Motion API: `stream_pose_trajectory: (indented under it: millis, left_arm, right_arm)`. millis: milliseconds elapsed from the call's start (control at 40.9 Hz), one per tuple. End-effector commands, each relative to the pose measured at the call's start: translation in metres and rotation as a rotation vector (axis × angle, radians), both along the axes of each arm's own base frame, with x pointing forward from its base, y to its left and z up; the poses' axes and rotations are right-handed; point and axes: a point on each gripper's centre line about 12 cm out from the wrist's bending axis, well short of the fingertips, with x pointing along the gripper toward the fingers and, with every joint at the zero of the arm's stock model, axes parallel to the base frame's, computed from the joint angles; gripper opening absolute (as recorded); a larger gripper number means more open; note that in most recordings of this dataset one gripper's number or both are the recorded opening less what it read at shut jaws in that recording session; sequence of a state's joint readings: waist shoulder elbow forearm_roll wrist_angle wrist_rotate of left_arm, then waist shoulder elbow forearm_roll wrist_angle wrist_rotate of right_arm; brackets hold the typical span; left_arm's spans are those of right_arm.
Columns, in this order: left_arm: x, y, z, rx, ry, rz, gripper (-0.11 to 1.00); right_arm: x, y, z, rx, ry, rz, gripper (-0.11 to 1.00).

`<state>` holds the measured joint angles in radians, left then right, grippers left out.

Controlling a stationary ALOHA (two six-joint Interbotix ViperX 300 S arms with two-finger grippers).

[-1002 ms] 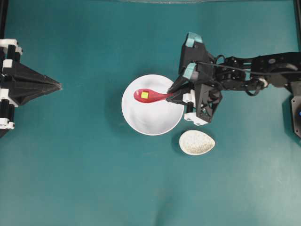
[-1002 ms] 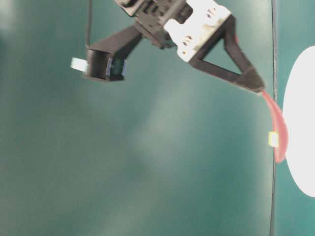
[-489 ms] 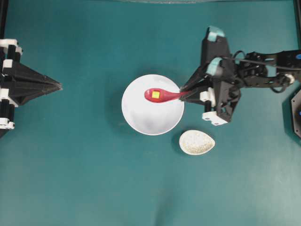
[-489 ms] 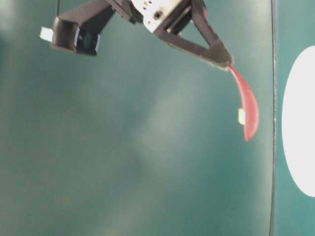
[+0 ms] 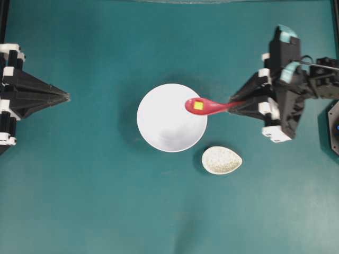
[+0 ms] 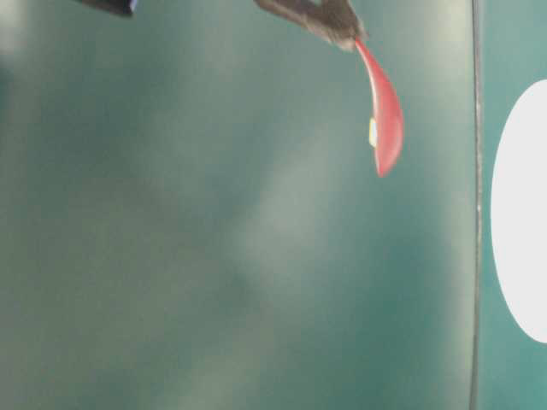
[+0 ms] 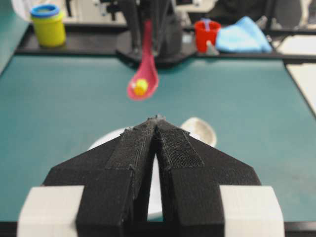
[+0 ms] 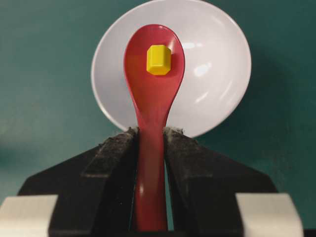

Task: Scoop the yellow hexagonal prism block from the bowl with a spoon using the right arm.
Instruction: 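Carry the loaded spoon right and lower it onto the spoon rest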

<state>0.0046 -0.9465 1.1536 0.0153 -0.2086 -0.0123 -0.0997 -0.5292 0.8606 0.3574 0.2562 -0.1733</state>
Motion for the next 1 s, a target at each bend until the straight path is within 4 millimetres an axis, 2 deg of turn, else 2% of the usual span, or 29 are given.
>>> stream_pose_trajectory:
  millis: [0, 293, 562, 978]
  left_arm:
    - [0.002, 0.0, 0.013, 0.012, -0.037, 0.001, 0.01]
    - [0.002, 0.0, 0.012, 0.026, -0.035, 0.001, 0.01]
    - [0.002, 0.0, 0.013, 0.02, -0.038, 0.001, 0.01]
    - [0.002, 0.0, 0.014, 0.006, -0.044, 0.0, 0.01]
  right_arm:
    - [-0.008, 0.005, 0.012, 0.003, -0.033, 0.016, 0.25]
    - [-0.026, 0.025, 0.007, 0.06, 0.006, 0.069, 0.25]
    - [-0.033, 0.035, -0.01, 0.069, 0.021, 0.095, 0.25]
    - [-0.047, 0.044, -0.048, 0.071, -0.022, 0.083, 0.25]
